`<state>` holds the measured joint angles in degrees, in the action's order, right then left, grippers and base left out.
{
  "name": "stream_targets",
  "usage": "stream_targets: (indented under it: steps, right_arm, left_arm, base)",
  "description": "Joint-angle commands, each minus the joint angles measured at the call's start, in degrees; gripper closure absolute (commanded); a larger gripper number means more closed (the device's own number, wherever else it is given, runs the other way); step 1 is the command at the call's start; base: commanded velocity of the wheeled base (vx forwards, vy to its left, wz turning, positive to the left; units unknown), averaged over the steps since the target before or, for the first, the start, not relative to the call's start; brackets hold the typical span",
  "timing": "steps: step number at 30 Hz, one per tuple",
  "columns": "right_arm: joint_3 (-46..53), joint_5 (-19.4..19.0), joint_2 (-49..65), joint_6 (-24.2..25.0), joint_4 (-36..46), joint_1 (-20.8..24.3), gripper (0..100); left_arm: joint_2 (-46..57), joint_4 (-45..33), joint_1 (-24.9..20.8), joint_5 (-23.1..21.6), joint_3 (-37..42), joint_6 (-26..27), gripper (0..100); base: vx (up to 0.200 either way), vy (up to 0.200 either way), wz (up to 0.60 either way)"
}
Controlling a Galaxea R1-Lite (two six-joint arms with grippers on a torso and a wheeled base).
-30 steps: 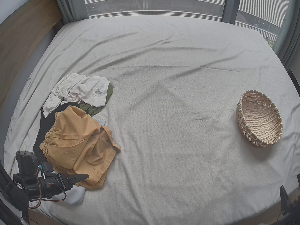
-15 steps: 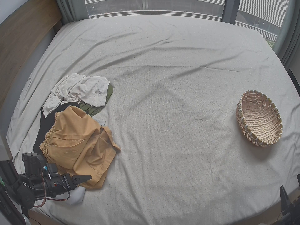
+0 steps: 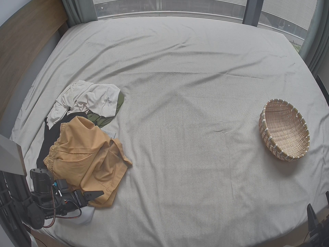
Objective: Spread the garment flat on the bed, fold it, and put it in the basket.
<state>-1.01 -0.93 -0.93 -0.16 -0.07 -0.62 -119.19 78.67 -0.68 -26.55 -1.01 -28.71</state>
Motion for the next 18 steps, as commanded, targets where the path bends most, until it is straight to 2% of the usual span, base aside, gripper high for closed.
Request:
stream_targets:
  steps: [1,8,15,16,18]
  right_arm:
    - [0.92,-0.04,0.22,-0.02,-0.01,0.01,0]
    - [0.92,-0.04,0.22,-0.02,-0.01,0.01,0]
    - [0.92,-0.04,0.22,-0.02,-0.01,0.01,0]
    - [0.92,-0.04,0.22,-0.02,-0.01,0.01,0]
    - [0.92,-0.04,0.22,-0.02,-0.01,0.01,0]
  left_arm:
    - [-1.75,2.98,-0.28,0.01,1.01,-0.21,0]
    - [-5.88,10.10,-1.16,0.10,1.01,-0.30,0]
    - [-6.85,10.28,-2.57,0.18,0.75,-0.30,0]
    - [-6.76,10.28,-2.66,0.27,0.57,-0.30,100]
    - [-6.50,10.37,-3.10,0.45,0.40,-0.38,100]
  base:
    - [0.000,0.000,0.00]
    - [0.000,0.000,0.00]
    - [0.000,0.000,0.00]
    - [0.000,0.000,0.00]
    - [0.000,0.000,0.00]
